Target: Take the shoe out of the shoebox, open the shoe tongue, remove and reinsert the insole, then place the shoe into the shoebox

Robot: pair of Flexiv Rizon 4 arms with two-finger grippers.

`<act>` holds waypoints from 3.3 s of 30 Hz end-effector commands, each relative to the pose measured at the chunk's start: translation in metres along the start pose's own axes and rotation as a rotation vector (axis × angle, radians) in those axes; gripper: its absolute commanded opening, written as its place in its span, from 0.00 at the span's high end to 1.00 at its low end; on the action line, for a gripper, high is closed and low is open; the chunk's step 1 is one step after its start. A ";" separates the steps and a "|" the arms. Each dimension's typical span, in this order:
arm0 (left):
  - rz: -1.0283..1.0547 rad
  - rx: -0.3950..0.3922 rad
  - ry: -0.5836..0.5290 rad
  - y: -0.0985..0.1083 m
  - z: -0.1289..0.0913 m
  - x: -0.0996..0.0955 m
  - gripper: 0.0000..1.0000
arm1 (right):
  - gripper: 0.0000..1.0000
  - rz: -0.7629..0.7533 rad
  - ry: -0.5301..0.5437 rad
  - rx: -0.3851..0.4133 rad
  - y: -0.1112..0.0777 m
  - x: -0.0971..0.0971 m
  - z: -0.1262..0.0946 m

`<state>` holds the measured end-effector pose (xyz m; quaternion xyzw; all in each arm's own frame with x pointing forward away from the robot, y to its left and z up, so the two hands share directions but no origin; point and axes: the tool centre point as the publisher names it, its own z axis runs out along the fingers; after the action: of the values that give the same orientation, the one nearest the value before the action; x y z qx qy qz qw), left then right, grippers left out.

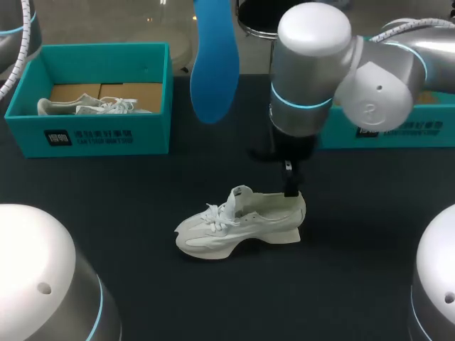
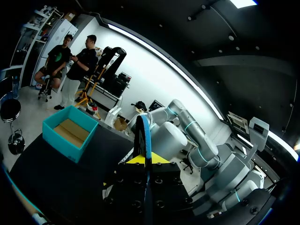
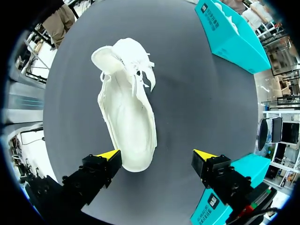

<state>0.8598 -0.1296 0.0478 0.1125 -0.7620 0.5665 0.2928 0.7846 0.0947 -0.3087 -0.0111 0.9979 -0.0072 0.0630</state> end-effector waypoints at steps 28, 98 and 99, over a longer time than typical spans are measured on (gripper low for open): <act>0.000 -0.002 0.002 -0.001 0.000 -0.001 1.00 | 1.00 0.090 0.008 0.018 0.009 0.002 0.074; 0.000 -0.002 0.002 -0.001 0.000 -0.001 1.00 | 1.00 0.106 0.038 -0.061 -0.035 -0.030 -0.035; 0.000 -0.002 0.002 -0.001 0.000 -0.001 1.00 | 1.00 0.203 0.040 -0.034 -0.038 -0.031 -0.034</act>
<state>0.8599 -0.1297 0.0480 0.1124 -0.7622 0.5662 0.2929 0.8092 0.0608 -0.2699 0.0197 0.9983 0.0252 0.0485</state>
